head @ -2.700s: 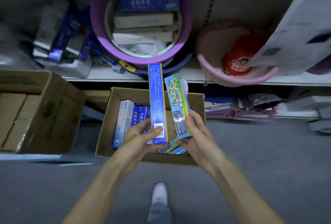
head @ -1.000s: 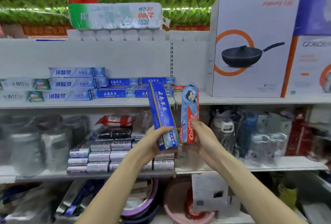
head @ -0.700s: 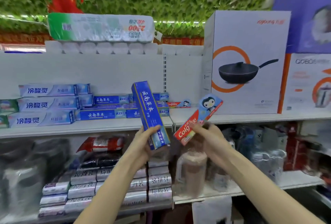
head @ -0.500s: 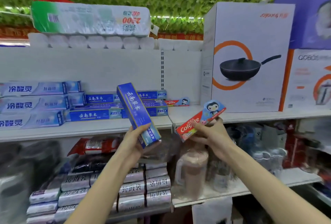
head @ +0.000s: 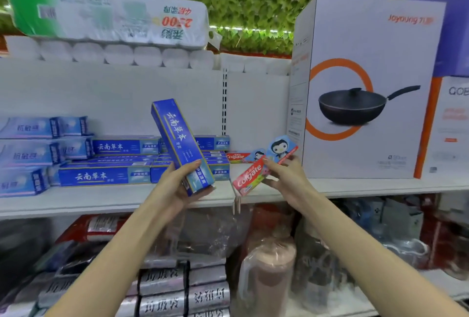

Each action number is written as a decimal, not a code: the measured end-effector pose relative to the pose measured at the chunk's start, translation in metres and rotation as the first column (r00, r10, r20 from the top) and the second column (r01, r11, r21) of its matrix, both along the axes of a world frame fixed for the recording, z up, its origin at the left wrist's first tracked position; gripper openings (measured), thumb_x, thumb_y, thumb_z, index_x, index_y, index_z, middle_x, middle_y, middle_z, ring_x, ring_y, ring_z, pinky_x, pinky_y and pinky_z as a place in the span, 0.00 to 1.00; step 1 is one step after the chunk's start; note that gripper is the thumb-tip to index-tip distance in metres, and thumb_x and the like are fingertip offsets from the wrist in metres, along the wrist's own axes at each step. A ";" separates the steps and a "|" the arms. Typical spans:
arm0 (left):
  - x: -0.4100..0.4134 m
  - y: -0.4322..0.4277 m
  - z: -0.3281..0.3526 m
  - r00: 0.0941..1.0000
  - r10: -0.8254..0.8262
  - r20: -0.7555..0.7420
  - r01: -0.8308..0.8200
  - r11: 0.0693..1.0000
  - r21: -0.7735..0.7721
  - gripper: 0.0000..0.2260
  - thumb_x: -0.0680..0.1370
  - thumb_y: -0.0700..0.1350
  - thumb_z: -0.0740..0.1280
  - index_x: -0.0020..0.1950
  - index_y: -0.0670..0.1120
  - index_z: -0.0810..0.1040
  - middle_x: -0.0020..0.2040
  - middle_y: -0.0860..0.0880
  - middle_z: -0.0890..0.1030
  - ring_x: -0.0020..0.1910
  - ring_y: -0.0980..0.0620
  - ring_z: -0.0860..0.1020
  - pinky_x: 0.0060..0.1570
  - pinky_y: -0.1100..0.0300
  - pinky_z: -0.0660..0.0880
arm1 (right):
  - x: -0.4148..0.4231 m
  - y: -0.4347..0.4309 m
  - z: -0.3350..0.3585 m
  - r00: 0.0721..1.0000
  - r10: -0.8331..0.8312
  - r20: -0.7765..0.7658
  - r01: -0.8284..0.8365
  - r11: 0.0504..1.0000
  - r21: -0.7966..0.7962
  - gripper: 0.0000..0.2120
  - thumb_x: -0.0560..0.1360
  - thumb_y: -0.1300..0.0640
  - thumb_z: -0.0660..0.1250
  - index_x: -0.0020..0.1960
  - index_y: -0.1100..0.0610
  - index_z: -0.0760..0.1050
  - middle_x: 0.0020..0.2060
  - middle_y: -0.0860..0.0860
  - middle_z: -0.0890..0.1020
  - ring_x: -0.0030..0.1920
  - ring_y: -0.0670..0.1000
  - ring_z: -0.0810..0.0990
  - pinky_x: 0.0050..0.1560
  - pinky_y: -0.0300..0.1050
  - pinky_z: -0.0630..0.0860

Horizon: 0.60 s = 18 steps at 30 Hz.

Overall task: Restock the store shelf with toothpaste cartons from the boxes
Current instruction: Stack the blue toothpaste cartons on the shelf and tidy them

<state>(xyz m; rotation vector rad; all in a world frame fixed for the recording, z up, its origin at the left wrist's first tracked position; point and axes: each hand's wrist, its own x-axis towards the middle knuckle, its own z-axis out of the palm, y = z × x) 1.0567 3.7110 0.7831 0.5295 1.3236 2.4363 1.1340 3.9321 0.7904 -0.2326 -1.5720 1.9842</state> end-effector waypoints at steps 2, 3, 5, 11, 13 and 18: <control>-0.015 0.010 0.007 1.000 0.008 0.007 -0.008 1.000 0.023 0.10 0.76 0.39 0.68 0.55 0.47 0.73 0.49 0.44 0.82 0.46 0.44 0.81 0.39 0.44 0.82 | -0.019 0.015 -0.003 0.999 -0.048 -0.021 0.049 0.997 0.063 0.32 0.72 0.68 0.70 0.69 0.54 0.57 0.60 0.56 0.77 0.55 0.56 0.81 0.48 0.55 0.81; -0.022 0.016 0.011 1.000 0.015 0.001 -0.015 0.999 0.035 0.09 0.76 0.39 0.67 0.55 0.47 0.73 0.49 0.45 0.82 0.46 0.44 0.81 0.39 0.44 0.82 | -0.026 0.023 -0.004 0.997 -0.069 -0.040 0.072 0.994 0.084 0.37 0.71 0.69 0.71 0.71 0.51 0.55 0.61 0.56 0.76 0.55 0.55 0.81 0.48 0.54 0.81; -0.037 0.027 0.019 1.000 0.029 -0.008 -0.028 0.996 0.079 0.09 0.77 0.40 0.67 0.56 0.47 0.73 0.49 0.45 0.81 0.46 0.45 0.81 0.39 0.45 0.82 | -0.040 0.040 -0.006 0.991 -0.111 -0.072 0.119 0.986 0.120 0.46 0.69 0.70 0.73 0.75 0.47 0.50 0.62 0.54 0.74 0.57 0.55 0.80 0.51 0.55 0.80; -0.077 0.065 0.040 0.990 0.115 -0.079 -0.108 0.990 0.087 0.08 0.78 0.37 0.65 0.54 0.47 0.72 0.45 0.47 0.80 0.38 0.52 0.82 0.36 0.56 0.77 | -0.063 0.087 0.003 0.974 -0.226 0.009 0.200 0.882 0.426 0.34 0.62 0.63 0.80 0.60 0.52 0.63 0.55 0.53 0.77 0.52 0.51 0.78 0.50 0.42 0.74; -0.087 0.077 0.045 0.980 0.158 -0.119 -0.151 0.986 0.067 0.09 0.77 0.34 0.66 0.53 0.46 0.72 0.44 0.47 0.80 0.36 0.53 0.82 0.37 0.55 0.74 | -0.072 0.101 0.006 0.964 -0.261 0.045 0.199 0.827 0.526 0.33 0.61 0.60 0.81 0.58 0.55 0.65 0.52 0.52 0.76 0.49 0.50 0.78 0.47 0.42 0.74; -0.110 0.098 0.041 0.958 0.242 -0.155 -0.242 0.970 0.017 0.13 0.75 0.31 0.67 0.56 0.43 0.71 0.48 0.47 0.80 0.45 0.48 0.80 0.42 0.51 0.77 | -0.103 0.127 0.000 0.919 -0.366 0.148 0.116 0.608 0.785 0.29 0.62 0.53 0.81 0.56 0.59 0.71 0.48 0.53 0.79 0.46 0.51 0.78 0.38 0.40 0.71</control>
